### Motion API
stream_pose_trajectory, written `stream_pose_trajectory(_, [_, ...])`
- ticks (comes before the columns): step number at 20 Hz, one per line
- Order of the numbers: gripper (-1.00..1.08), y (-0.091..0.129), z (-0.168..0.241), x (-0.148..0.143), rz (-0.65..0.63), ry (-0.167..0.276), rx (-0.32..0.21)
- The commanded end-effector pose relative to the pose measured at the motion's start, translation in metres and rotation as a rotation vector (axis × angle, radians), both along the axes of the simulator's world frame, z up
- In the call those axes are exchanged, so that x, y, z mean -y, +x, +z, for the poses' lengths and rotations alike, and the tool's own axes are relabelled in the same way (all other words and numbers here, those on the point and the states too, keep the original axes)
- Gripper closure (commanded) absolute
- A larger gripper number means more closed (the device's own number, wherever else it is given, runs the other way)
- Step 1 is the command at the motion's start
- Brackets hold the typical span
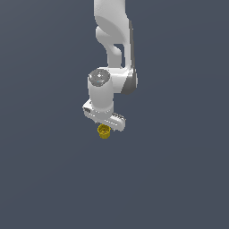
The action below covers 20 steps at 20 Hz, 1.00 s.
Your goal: Pick up the object and move it to a goal position.
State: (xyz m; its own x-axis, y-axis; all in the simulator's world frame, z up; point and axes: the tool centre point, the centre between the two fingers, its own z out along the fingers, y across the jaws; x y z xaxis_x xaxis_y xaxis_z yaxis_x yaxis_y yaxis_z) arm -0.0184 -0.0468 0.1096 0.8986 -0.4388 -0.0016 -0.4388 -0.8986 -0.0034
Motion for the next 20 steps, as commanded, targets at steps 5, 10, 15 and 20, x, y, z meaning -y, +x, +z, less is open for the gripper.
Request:
stream_pose_trajectory(5, [-0.92, -0.006, -0.011, 0.008, -0.089, -0.003, 0.000])
stream_pose_trajectory(10, [-0.92, -0.007, -0.013, 0.009, -0.098, -0.004, -0.001])
stream_pose_trajectory(15, [-0.92, -0.007, -0.021, 0.009, -0.098, -0.004, -0.001])
stream_pose_trajectory(20, [-0.92, -0.008, -0.045, 0.009, -0.101, -0.004, -0.001])
